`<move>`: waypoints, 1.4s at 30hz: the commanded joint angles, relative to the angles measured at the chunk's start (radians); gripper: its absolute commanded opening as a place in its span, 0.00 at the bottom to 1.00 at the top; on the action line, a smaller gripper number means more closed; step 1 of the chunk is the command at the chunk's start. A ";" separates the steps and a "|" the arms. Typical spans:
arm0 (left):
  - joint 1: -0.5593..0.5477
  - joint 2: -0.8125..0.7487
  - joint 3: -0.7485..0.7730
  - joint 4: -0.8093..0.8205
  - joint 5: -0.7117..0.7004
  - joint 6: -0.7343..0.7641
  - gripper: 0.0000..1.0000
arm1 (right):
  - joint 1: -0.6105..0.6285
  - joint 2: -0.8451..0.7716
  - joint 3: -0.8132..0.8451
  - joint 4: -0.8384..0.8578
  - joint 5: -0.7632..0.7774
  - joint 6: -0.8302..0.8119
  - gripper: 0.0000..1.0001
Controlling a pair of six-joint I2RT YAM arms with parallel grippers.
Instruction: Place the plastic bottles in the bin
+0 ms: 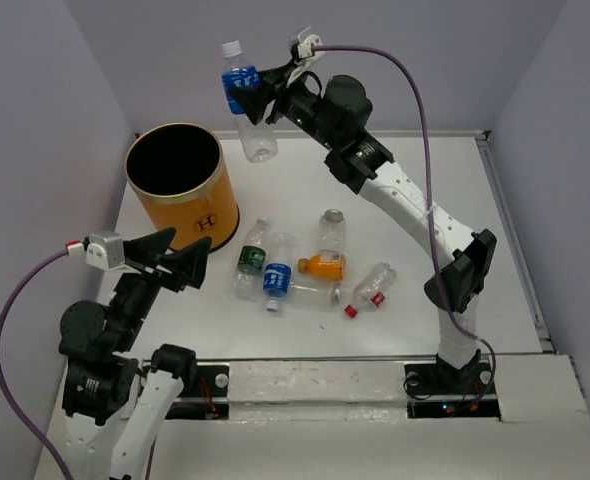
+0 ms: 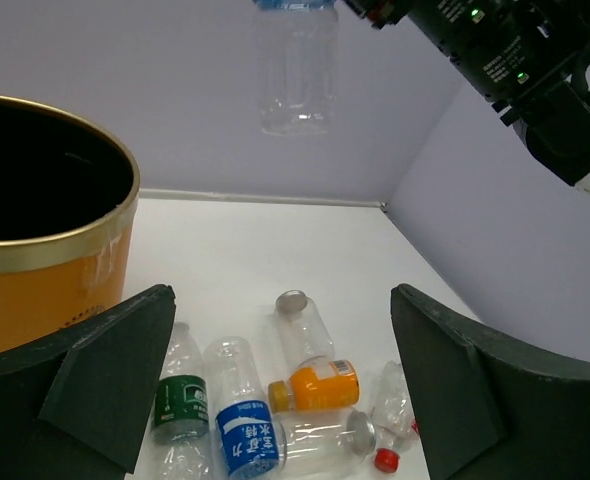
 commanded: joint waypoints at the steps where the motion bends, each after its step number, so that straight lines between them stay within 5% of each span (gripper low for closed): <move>1: -0.013 -0.014 0.027 -0.054 -0.043 -0.012 0.99 | 0.055 0.067 0.093 0.265 -0.007 0.093 0.40; 8: -0.016 -0.061 0.001 -0.235 -0.058 -0.063 0.99 | 0.075 0.341 0.414 0.479 0.014 0.252 0.39; 19: -0.023 -0.047 -0.082 -0.342 -0.049 -0.195 0.99 | 0.118 0.557 0.557 0.649 0.204 0.255 0.36; 28: -0.025 -0.041 -0.157 -0.320 0.000 -0.213 0.99 | 0.127 0.604 0.439 0.654 0.231 0.283 0.45; 30: -0.023 -0.018 -0.160 -0.298 -0.003 -0.201 0.99 | 0.136 0.536 0.299 0.650 0.191 0.234 0.69; 34: -0.025 0.005 -0.189 -0.263 0.016 -0.198 0.99 | 0.146 0.474 0.229 0.620 0.132 0.181 0.84; 42: -0.023 0.133 -0.194 -0.197 0.053 -0.180 0.99 | 0.146 0.227 -0.038 0.634 0.056 0.105 0.88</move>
